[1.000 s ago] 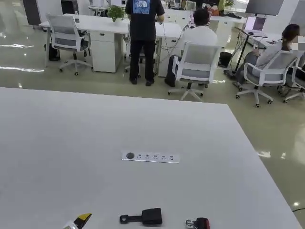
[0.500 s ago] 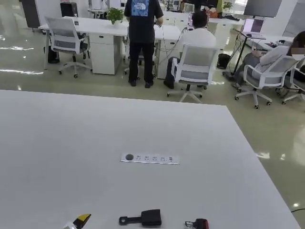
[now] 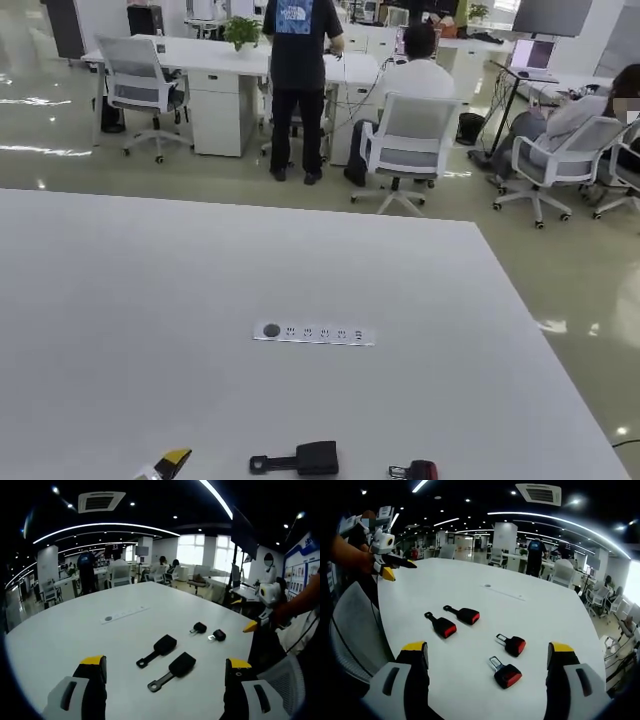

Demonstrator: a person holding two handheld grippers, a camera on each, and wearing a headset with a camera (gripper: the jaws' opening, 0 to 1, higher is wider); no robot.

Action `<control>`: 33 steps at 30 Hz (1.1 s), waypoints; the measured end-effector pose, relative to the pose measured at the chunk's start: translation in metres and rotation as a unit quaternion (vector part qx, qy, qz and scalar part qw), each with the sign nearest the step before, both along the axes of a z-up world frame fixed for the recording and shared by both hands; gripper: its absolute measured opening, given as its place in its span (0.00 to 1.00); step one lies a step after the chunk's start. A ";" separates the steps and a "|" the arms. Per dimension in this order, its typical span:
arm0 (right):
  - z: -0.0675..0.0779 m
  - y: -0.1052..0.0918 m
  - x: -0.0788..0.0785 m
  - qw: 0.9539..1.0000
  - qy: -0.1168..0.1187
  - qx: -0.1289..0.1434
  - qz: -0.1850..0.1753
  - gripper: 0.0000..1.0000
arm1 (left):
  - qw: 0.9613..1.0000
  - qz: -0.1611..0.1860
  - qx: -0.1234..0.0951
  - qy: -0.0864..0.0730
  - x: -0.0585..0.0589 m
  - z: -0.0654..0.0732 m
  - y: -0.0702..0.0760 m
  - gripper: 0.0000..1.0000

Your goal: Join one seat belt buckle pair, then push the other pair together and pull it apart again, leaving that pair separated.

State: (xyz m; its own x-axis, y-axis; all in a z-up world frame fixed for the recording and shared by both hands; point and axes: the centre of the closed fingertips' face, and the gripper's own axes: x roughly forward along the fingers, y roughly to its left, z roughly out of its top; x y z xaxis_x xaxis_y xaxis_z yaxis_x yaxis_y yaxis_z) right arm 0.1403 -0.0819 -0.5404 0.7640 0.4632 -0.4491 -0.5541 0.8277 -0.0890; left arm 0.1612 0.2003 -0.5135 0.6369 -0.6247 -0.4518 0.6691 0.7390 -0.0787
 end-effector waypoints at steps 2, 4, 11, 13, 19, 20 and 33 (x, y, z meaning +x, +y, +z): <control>-0.002 0.000 0.001 1.000 0.001 0.000 0.001 0.99 | 1.000 0.000 0.000 0.000 0.002 -0.003 0.002 1.00; -0.003 -0.001 0.002 1.000 0.002 0.000 0.001 0.99 | 1.000 0.001 0.000 0.001 0.002 -0.005 0.003 1.00; -0.006 -0.003 0.005 1.000 0.002 0.000 0.000 0.99 | 1.000 0.002 0.000 0.003 0.004 -0.010 0.003 1.00; -0.007 -0.004 0.006 1.000 0.002 0.000 0.000 0.99 | 1.000 0.002 -0.001 0.003 0.004 -0.008 0.001 1.00; -0.010 -0.005 0.007 1.000 0.005 -0.001 0.000 0.99 | 1.000 0.003 -0.001 0.005 0.003 -0.005 0.000 1.00; -0.011 -0.005 0.008 1.000 0.005 -0.001 0.001 0.99 | 1.000 0.003 -0.001 0.005 0.003 -0.005 0.000 1.00; -0.015 -0.007 0.010 1.000 0.010 0.000 0.001 0.99 | 1.000 0.003 0.000 0.009 0.010 -0.013 0.002 1.00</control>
